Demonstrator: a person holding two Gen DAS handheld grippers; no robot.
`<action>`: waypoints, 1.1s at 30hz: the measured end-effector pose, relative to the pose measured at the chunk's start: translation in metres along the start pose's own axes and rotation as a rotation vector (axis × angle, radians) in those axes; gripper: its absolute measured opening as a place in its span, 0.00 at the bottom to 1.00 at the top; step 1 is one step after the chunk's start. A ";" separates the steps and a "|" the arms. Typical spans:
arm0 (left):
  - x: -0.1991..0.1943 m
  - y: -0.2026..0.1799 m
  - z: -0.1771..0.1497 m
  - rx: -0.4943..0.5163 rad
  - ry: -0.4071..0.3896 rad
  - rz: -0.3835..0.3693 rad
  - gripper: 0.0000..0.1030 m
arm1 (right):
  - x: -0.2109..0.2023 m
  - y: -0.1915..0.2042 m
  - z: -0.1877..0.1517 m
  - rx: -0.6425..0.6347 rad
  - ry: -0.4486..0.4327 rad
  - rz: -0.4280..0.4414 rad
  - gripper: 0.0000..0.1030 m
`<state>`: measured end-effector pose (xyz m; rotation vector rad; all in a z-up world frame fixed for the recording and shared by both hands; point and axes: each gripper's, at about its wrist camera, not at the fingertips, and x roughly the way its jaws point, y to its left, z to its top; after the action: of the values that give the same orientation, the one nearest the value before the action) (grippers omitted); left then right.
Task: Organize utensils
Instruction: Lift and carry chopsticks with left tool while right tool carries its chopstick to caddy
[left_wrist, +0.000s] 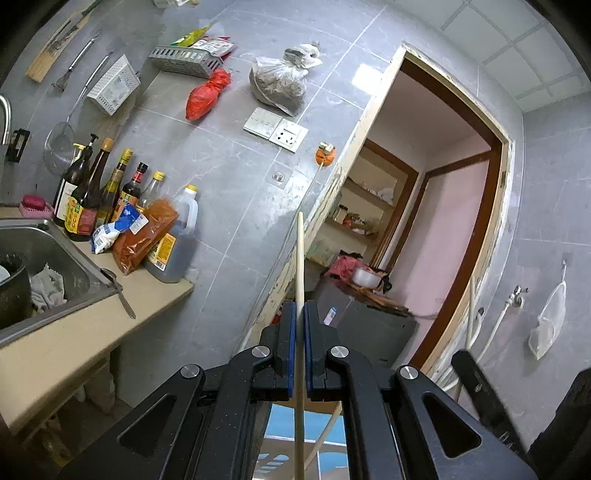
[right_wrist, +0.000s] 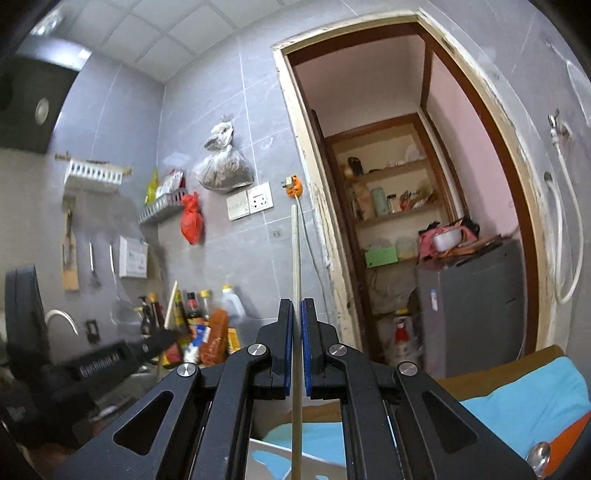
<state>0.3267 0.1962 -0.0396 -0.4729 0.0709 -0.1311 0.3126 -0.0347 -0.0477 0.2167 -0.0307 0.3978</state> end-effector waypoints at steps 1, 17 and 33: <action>-0.001 0.001 -0.001 -0.006 -0.011 -0.009 0.02 | 0.000 0.001 -0.004 -0.010 -0.006 -0.005 0.03; 0.000 -0.002 -0.025 0.020 -0.079 -0.042 0.02 | -0.004 0.005 -0.034 -0.112 -0.065 0.014 0.03; -0.006 -0.014 -0.042 0.134 -0.070 -0.050 0.02 | -0.004 0.004 -0.041 -0.121 -0.038 0.023 0.03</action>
<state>0.3152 0.1655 -0.0703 -0.3457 -0.0184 -0.1671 0.3066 -0.0242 -0.0874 0.1047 -0.0943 0.4135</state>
